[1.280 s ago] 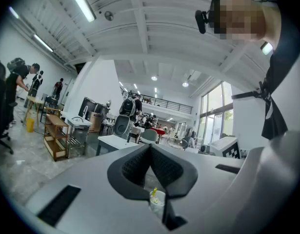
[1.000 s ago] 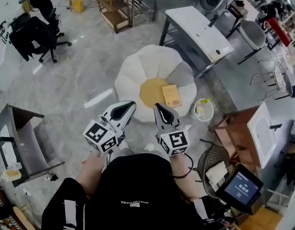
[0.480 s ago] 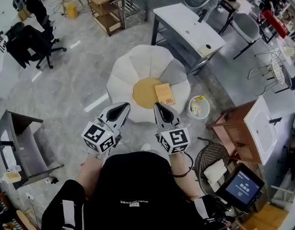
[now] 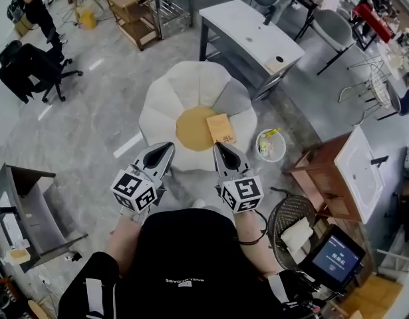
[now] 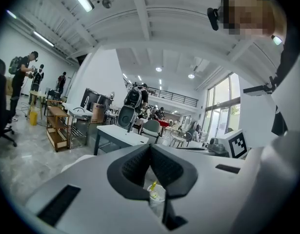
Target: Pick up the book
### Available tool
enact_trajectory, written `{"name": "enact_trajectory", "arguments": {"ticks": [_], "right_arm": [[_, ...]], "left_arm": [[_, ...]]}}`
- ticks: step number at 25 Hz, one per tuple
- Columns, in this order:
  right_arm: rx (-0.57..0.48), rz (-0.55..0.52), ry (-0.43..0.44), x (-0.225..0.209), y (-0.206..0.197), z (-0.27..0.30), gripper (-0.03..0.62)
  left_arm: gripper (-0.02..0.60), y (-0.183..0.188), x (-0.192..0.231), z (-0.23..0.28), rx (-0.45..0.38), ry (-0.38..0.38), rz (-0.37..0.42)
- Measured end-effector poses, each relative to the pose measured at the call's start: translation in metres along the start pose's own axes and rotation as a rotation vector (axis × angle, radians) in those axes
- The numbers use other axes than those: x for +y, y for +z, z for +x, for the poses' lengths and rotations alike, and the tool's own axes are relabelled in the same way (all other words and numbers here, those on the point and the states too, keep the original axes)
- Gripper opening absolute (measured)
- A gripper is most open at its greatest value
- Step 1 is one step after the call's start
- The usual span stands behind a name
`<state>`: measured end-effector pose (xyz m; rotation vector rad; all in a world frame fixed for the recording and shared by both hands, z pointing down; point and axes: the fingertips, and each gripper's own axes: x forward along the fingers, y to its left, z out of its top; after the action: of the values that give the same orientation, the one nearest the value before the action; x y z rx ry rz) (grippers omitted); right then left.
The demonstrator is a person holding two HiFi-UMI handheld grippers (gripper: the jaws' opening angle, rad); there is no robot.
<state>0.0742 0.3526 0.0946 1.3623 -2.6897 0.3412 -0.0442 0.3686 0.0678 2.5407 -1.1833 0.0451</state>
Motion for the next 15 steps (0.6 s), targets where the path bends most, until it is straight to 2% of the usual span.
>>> {"name": "enact_trajectory", "arguments": {"ticks": [7,15], "right_arm": [[0.016,0.017,-0.053,-0.022,0.005,0.050,0.026],[0.046,0.048,-0.106,-0.047,0.013,0.143,0.026]], "left_arm": [[0.014,0.018,0.047,0.037,0.005,-0.054,0.002],[0.014,0.037,0.137,0.081,0.054,-0.100,-0.019]]}}
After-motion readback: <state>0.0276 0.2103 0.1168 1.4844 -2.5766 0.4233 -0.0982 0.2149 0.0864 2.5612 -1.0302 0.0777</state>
